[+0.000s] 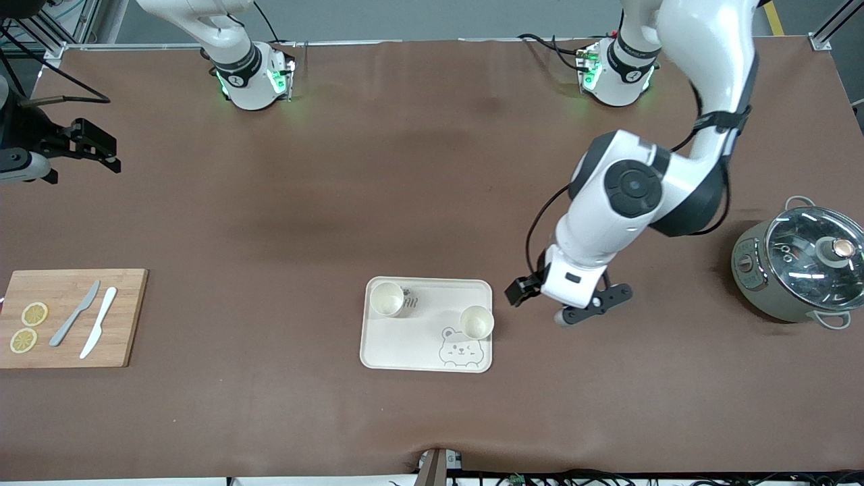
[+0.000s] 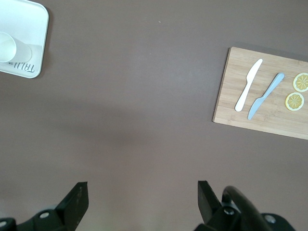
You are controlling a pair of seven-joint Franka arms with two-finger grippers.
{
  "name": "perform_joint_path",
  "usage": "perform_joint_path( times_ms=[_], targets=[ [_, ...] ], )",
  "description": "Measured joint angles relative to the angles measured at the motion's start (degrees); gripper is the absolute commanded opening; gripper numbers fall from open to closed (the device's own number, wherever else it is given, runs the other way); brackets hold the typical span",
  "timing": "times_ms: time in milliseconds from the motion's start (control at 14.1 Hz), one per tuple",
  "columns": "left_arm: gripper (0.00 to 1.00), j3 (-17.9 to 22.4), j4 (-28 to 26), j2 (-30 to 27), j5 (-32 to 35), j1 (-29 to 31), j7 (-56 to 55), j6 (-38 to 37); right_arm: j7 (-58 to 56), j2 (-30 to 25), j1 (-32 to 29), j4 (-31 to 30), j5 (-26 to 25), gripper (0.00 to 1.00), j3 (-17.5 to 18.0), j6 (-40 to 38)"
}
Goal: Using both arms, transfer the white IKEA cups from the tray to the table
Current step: 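Lower the left gripper around the white cup and close it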
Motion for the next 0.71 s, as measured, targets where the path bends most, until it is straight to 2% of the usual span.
perform_joint_path(
  times_ms=[285,427,712],
  targets=[
    [0.99,0.01,-0.02,5.95,0.00,-2.23,-6.09,10.14,0.00,0.00,0.00,-0.01,0.00,1.00,0.00,-0.01],
    [0.83,0.05,-0.02,8.05,0.00,-3.59,-7.62,11.55,0.00,0.00,0.00,-0.01,0.00,1.00,0.00,0.00],
    [0.63,0.37,-0.09,10.87,0.23,-5.56,-7.85,11.72,0.00,0.09,0.00,0.07,0.00,1.00,0.00,0.11]
  ],
)
